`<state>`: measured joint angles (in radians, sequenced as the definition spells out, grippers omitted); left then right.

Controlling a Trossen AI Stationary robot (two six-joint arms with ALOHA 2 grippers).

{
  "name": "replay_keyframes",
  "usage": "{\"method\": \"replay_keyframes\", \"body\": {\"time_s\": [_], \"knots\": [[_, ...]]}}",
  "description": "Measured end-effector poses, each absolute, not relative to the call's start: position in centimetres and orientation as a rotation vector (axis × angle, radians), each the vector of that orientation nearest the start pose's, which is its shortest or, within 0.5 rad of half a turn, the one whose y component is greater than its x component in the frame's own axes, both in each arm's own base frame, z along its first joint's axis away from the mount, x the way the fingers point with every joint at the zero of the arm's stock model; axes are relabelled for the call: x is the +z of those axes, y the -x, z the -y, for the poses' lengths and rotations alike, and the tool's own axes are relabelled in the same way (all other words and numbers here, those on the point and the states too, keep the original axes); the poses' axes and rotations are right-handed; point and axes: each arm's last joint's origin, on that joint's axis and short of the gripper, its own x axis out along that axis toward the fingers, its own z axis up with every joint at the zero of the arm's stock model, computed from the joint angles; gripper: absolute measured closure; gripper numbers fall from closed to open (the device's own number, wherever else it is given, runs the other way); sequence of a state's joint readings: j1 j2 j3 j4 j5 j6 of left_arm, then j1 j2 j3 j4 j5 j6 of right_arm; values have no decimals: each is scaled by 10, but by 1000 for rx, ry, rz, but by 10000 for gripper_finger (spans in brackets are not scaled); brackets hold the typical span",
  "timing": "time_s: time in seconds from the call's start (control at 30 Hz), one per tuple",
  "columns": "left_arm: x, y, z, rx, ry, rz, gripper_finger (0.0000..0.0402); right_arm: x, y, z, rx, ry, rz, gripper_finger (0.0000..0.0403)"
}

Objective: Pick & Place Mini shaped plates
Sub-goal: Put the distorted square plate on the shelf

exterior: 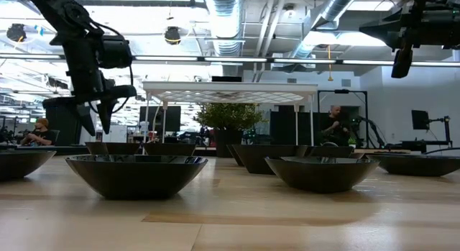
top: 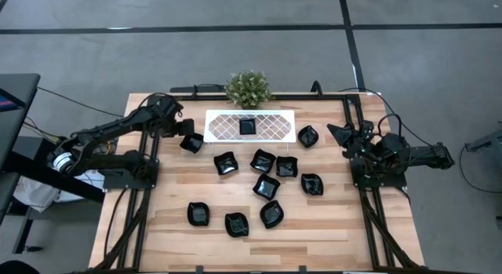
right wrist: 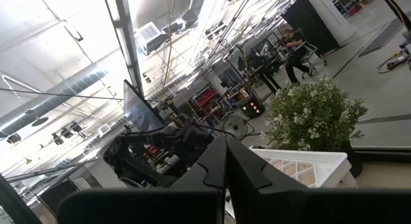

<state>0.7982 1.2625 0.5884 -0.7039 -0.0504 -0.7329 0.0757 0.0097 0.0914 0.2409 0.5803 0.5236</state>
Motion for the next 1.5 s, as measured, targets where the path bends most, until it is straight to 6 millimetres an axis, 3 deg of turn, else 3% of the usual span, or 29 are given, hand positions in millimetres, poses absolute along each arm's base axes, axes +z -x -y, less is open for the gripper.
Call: {"method": "replay_keyframes", "body": {"time_s": [1.13, 1.27, 1.5], "knots": [[126, -138, -129, 1098, 1081, -1127, 260, 215, -83, 10, -413, -614, 436, 403], [126, -138, -129, 1100, 1082, -1123, 279, 215, -83, 10, -413, -614, 436, 403], [126, -138, -129, 1101, 1083, -1122, 349, 215, -83, 10, -413, -614, 436, 403]]}}
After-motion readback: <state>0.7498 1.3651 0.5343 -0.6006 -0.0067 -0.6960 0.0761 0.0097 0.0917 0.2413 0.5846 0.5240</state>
